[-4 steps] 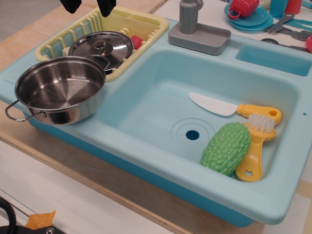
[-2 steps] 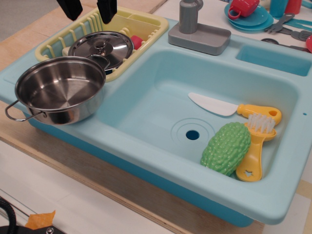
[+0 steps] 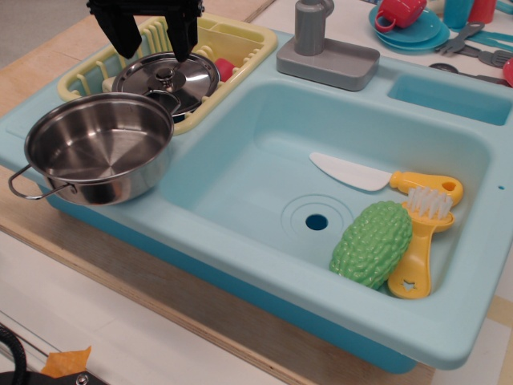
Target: Put lid on pot or pan
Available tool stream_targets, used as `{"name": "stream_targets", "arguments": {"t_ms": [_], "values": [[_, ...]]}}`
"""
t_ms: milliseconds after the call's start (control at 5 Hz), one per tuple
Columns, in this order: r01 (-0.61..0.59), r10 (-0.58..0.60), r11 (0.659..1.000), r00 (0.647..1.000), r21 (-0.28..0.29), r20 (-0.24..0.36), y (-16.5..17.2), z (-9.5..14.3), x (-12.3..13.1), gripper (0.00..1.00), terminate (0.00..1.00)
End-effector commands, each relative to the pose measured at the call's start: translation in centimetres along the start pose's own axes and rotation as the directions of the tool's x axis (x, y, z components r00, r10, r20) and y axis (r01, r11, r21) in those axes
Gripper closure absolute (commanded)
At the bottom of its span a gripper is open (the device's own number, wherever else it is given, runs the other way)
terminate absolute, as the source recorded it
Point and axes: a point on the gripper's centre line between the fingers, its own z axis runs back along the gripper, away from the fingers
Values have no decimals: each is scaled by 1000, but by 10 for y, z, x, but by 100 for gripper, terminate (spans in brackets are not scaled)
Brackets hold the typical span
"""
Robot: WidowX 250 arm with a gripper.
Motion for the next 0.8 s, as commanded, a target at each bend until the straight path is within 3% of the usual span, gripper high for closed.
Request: {"name": "stream_targets", "arguments": {"t_ms": [0, 400, 600], "values": [[4, -4, 1000, 1000, 1, -3, 3, 0, 5, 0, 0], [-12, 12, 1000, 1000, -11, -22, 5, -8, -2, 0, 0], [-28, 27, 999, 999, -21, -36, 7, -13, -3, 100, 0]]}}
